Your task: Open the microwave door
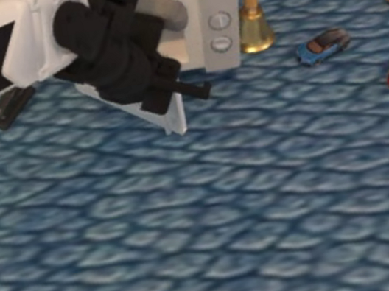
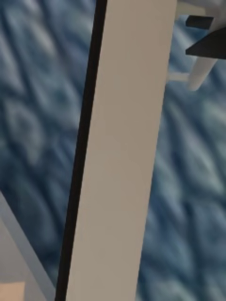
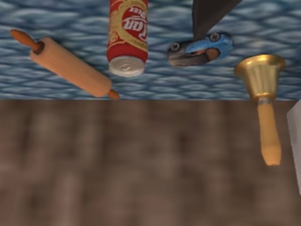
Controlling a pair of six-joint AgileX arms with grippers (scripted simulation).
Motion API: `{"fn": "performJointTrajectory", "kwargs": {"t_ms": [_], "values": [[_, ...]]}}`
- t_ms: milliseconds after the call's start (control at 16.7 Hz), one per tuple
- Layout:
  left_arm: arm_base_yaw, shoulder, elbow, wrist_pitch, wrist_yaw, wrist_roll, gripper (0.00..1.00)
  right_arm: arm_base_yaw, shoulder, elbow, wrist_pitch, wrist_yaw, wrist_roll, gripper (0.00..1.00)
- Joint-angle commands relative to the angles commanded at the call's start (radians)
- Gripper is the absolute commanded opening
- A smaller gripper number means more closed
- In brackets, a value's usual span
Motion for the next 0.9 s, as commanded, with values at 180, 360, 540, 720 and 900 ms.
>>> {"fn": "performJointTrajectory", "kwargs": {"t_ms": [180,360,540,720,900], "values": [[0.000,0.000,0.000,0.000,0.000,0.000,0.00,0.000,0.000,0.000,0.000,0.000,0.000,1.00],[0.000,0.000,0.000,0.000,0.000,0.000,0.00,0.000,0.000,0.000,0.000,0.000,0.000,1.00],[0.000,0.000,0.000,0.000,0.000,0.000,0.00,0.000,0.000,0.000,0.000,0.000,0.000,1.00],[-0.001,-0.005,-0.010,0.002,0.014,0.011,0.00,0.000,0.000,0.000,0.000,0.000,0.000,1.00],[0.023,-0.033,-0.044,0.004,0.046,0.072,0.00,0.000,0.000,0.000,0.000,0.000,0.000,1.00]]}}
